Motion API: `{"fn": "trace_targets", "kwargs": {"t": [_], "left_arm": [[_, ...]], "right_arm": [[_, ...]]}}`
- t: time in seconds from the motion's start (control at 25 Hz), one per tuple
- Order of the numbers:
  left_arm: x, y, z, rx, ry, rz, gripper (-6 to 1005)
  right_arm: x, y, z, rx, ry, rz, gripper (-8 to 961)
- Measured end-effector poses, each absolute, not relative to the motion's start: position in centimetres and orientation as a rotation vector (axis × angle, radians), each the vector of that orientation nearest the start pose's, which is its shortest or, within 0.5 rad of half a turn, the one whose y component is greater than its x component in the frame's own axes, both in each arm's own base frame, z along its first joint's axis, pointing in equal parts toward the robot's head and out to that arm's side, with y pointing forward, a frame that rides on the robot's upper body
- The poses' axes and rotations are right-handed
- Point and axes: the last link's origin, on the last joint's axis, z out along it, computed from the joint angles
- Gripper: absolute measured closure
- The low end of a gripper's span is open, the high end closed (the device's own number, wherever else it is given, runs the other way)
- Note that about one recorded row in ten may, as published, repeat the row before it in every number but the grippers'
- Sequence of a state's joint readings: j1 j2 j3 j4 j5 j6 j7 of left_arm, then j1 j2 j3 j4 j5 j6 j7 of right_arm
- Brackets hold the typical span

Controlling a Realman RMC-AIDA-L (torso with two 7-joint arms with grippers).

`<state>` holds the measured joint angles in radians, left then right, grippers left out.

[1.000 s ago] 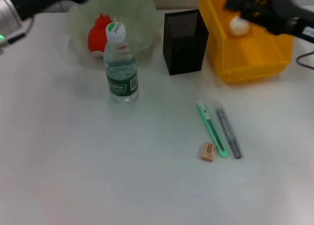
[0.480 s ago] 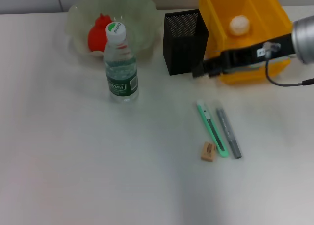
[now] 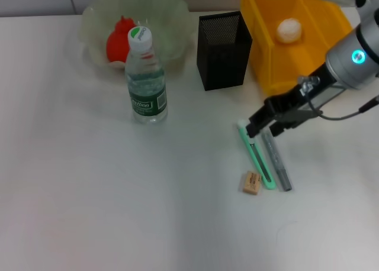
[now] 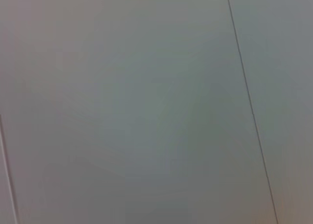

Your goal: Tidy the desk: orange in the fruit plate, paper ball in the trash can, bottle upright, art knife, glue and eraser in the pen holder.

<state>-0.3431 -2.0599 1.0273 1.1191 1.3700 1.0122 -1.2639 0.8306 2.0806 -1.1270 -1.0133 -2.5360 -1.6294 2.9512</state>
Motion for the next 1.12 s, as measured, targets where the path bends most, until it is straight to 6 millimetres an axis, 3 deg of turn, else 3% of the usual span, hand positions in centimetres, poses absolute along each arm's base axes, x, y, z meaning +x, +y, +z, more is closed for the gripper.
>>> {"fn": "trace_targets", "kwargs": {"t": [0.4,0.56,1.12], "left_arm": [[-21.9,38.3,10.3,-2.071,-0.203,-0.739,222],[-22.1,38.2,10.3,-2.073,-0.206,-0.734,222],[-22.8,38.1,10.3,-2.061,-0.229,-0.723,221]], "right_arm": [[17.7,39.0,-1.6,-2.280,1.644,-0.347,399],[17.1,39.8,-3.2,-2.293,1.576,-0.378,399],[15.2,41.1,-5.4,-2.349,1.463,-0.412,399]]}}
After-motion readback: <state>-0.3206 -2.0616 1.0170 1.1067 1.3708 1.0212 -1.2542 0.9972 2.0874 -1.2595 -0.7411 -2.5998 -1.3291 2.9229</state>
